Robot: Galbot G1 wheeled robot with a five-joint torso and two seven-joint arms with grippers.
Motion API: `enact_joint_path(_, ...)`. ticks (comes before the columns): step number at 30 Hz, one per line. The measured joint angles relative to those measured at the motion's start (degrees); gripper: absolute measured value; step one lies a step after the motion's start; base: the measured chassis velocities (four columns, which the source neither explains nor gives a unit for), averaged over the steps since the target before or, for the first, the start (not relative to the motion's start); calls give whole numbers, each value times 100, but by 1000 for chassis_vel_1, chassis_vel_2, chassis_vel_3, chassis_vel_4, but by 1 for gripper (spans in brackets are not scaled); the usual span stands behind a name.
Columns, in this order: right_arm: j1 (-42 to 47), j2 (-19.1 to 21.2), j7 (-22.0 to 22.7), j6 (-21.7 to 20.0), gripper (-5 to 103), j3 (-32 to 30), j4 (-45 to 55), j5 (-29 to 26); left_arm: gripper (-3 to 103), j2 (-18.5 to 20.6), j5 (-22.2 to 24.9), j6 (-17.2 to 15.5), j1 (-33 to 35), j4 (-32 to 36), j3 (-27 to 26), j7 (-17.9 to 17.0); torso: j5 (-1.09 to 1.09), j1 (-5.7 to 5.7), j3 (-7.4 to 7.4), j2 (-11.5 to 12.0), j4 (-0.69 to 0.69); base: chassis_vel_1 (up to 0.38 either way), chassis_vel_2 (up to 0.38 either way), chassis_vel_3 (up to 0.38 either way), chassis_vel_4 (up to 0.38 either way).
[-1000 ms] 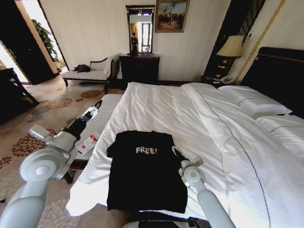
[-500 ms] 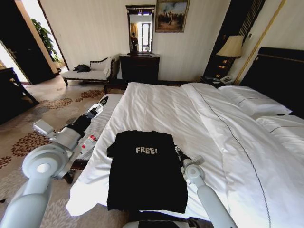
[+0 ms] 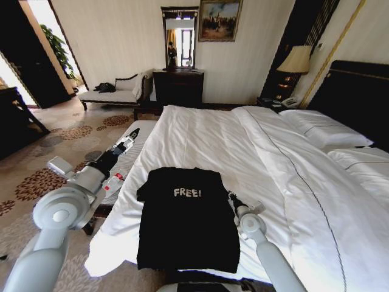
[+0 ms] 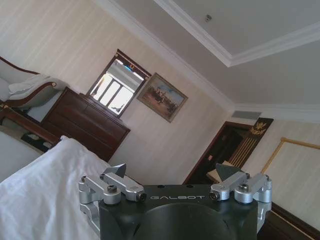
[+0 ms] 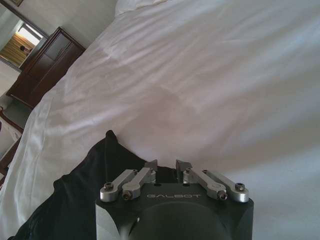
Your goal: Fold the clothes on the bed.
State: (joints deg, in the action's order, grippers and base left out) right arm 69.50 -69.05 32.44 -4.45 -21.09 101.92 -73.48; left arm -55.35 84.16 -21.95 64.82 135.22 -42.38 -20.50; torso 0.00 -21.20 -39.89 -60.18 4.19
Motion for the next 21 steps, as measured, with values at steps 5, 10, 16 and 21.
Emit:
enact_joint_path(5, 88, 14, 45, 0, 36, -30, 72, 41, 100, 2, 0, -5, 78, 70, -84, -5, 0, 0, 1, 0, 0, 0, 0, 0, 0)
enact_joint_path(10, 146, 20, 58, -2, 57, -67, 92, 56, 100, -7, -10, -12, 151, 111, -144, -13, 0, 0, 0, 0, 0, 0, 0, 0, 0)
enact_joint_path(16, 201, -47, 60, -2, 74, -76, 176, 34, 100, -27, -39, -12, 256, 177, -225, -21, 0, 0, 0, 0, 0, 0, 0, 0, 0)
enact_joint_path(21, 274, -100, 73, -2, 58, -59, 245, 23, 100, -7, -44, -13, 332, 224, -331, -26, 0, 0, 0, 0, 0, 0, 0, 0, 0)
